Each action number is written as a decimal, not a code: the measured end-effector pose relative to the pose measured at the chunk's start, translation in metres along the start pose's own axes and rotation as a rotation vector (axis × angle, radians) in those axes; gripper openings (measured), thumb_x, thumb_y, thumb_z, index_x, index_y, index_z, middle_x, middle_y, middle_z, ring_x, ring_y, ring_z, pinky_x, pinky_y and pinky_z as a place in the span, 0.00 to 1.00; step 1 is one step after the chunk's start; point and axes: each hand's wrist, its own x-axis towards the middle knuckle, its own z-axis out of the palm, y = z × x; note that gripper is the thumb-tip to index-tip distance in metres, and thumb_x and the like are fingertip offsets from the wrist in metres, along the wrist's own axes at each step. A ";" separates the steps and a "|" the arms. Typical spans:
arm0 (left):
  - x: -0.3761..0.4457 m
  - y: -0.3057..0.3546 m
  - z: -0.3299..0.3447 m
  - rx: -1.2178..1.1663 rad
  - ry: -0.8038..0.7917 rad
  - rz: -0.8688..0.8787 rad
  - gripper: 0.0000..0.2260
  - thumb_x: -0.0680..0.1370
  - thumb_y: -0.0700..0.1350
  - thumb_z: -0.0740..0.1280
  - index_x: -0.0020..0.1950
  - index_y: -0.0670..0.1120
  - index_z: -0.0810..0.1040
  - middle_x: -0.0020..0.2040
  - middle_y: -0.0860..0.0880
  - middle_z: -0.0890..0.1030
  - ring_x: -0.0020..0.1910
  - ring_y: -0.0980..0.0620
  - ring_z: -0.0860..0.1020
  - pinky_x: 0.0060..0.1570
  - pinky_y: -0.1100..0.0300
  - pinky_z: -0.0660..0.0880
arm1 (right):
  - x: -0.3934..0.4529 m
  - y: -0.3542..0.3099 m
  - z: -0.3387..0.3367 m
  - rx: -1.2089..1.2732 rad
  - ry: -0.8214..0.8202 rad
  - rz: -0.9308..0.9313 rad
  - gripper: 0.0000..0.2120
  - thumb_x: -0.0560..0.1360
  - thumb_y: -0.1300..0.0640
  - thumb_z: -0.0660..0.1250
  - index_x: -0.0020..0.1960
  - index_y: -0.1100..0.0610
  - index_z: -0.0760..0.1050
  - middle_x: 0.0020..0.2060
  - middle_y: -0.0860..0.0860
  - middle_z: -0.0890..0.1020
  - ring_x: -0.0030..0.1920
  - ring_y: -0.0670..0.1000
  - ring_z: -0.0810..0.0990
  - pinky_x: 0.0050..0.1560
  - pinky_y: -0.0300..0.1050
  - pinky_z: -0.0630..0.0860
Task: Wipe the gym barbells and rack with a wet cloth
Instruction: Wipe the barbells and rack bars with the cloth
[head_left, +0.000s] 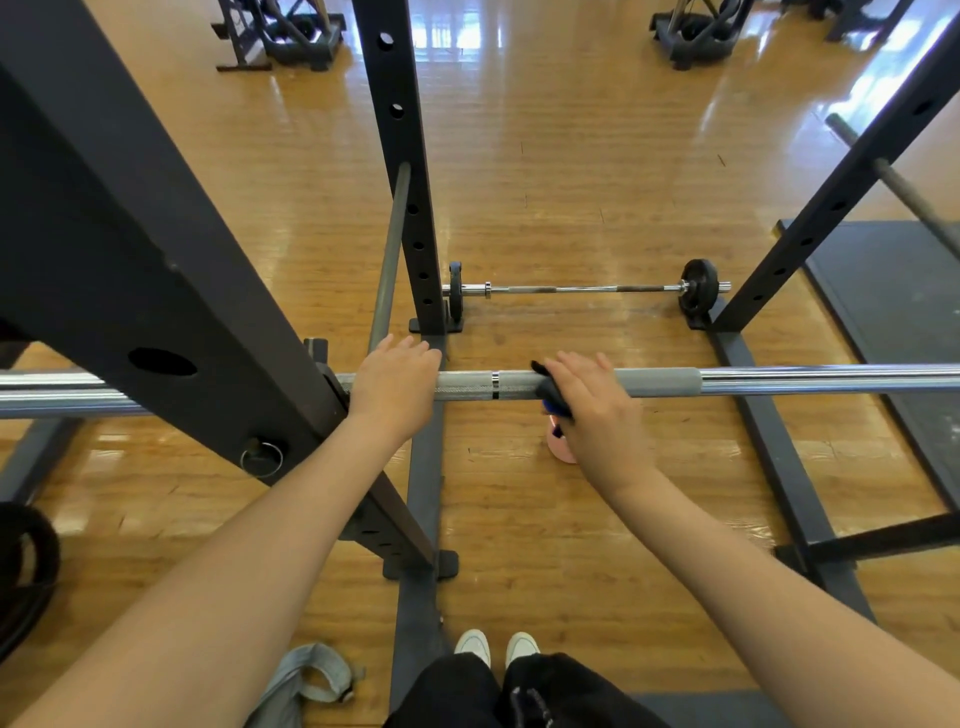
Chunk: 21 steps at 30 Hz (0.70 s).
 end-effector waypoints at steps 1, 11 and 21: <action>0.000 0.000 0.000 -0.001 0.005 -0.001 0.21 0.76 0.37 0.62 0.69 0.44 0.69 0.69 0.47 0.70 0.72 0.50 0.63 0.73 0.55 0.52 | 0.005 -0.012 0.008 0.006 -0.016 -0.050 0.29 0.57 0.74 0.77 0.58 0.67 0.77 0.54 0.62 0.81 0.56 0.61 0.80 0.63 0.63 0.68; -0.004 0.000 -0.001 0.018 0.060 0.015 0.21 0.77 0.37 0.62 0.69 0.43 0.67 0.70 0.46 0.69 0.72 0.48 0.62 0.73 0.55 0.51 | -0.015 0.029 -0.011 -0.064 0.081 -0.033 0.17 0.69 0.68 0.71 0.58 0.66 0.78 0.57 0.62 0.80 0.58 0.60 0.79 0.69 0.58 0.60; -0.012 -0.001 0.018 0.121 0.171 -0.071 0.33 0.62 0.37 0.78 0.66 0.39 0.73 0.65 0.40 0.76 0.66 0.41 0.72 0.68 0.37 0.56 | -0.020 0.040 -0.023 -0.036 0.050 -0.023 0.17 0.73 0.61 0.66 0.61 0.60 0.74 0.59 0.60 0.79 0.59 0.59 0.78 0.67 0.60 0.62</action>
